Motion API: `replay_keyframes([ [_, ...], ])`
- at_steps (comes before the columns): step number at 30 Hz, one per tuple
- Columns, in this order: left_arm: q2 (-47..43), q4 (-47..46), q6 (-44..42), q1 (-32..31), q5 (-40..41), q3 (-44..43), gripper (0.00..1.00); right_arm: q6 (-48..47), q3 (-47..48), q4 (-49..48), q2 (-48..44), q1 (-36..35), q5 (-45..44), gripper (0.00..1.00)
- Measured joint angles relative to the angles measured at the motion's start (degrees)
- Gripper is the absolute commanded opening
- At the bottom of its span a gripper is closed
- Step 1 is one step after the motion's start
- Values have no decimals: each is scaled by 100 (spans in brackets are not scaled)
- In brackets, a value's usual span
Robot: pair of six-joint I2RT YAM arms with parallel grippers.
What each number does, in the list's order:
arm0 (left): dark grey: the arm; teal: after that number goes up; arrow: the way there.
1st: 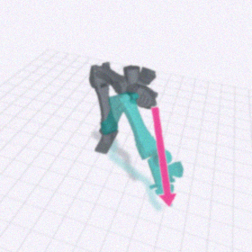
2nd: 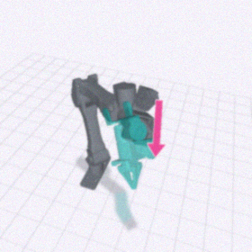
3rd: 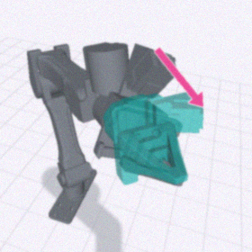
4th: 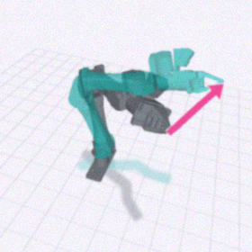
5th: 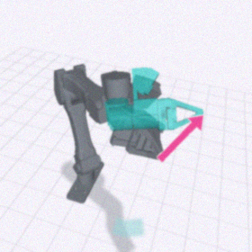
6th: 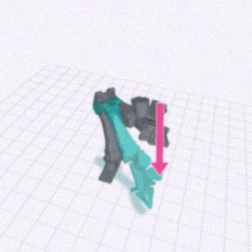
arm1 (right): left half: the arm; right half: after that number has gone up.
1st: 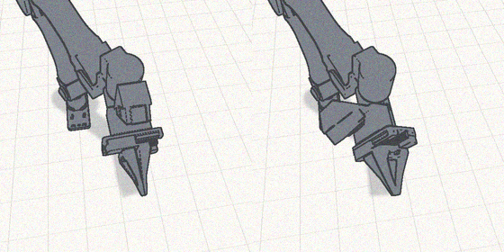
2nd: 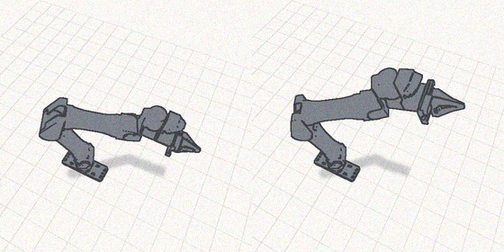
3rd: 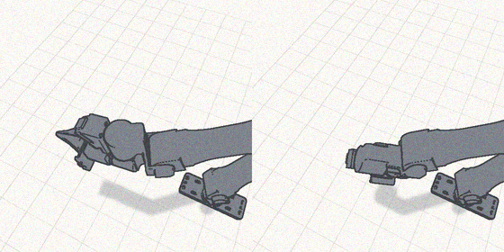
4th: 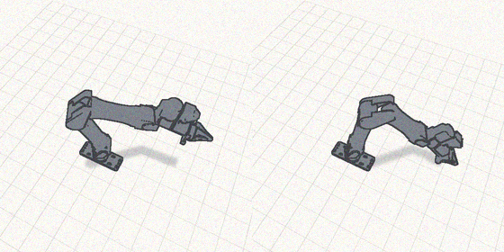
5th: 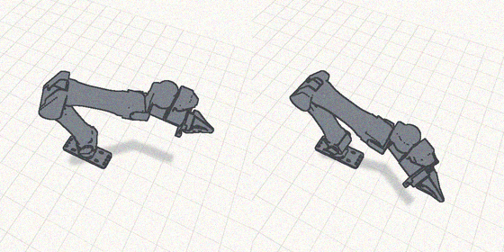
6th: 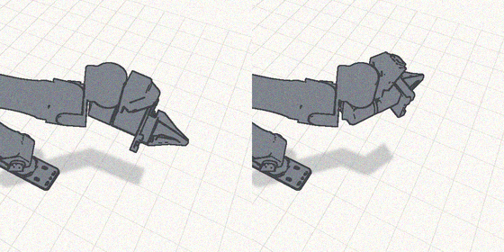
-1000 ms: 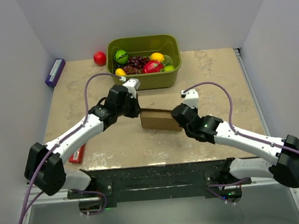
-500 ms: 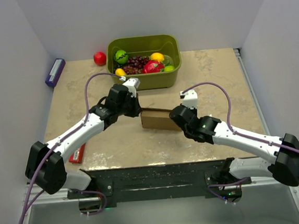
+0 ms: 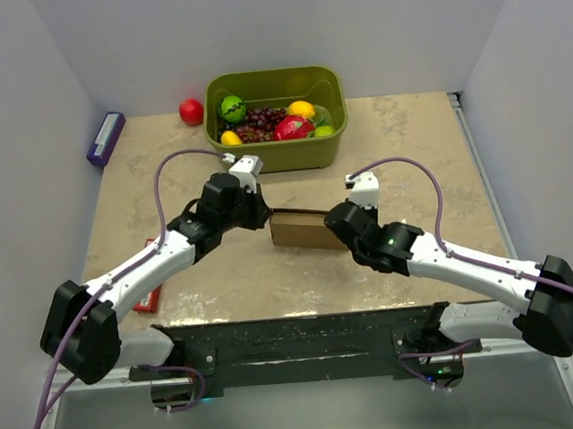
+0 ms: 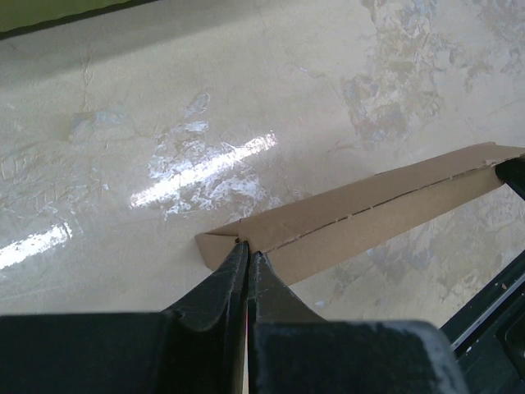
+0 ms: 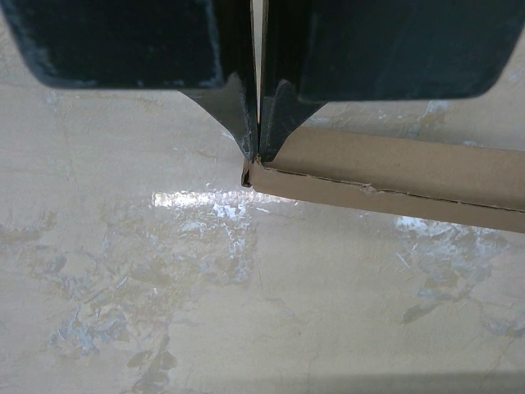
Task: Fold the paper box
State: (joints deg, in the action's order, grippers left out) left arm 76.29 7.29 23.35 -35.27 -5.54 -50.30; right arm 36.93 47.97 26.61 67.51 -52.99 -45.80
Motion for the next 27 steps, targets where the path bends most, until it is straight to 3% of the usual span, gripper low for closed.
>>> replay_keyframes([
  [18,-378,-470,-212,-153,378,553,0,20,70,-4,79,-35,37,0],
  [22,-348,-481,-293,-240,647,553,0,11,186,133,79,-31,212,17],
  [27,-251,-391,-341,-356,1097,446,0,24,527,431,79,-33,634,30],
])
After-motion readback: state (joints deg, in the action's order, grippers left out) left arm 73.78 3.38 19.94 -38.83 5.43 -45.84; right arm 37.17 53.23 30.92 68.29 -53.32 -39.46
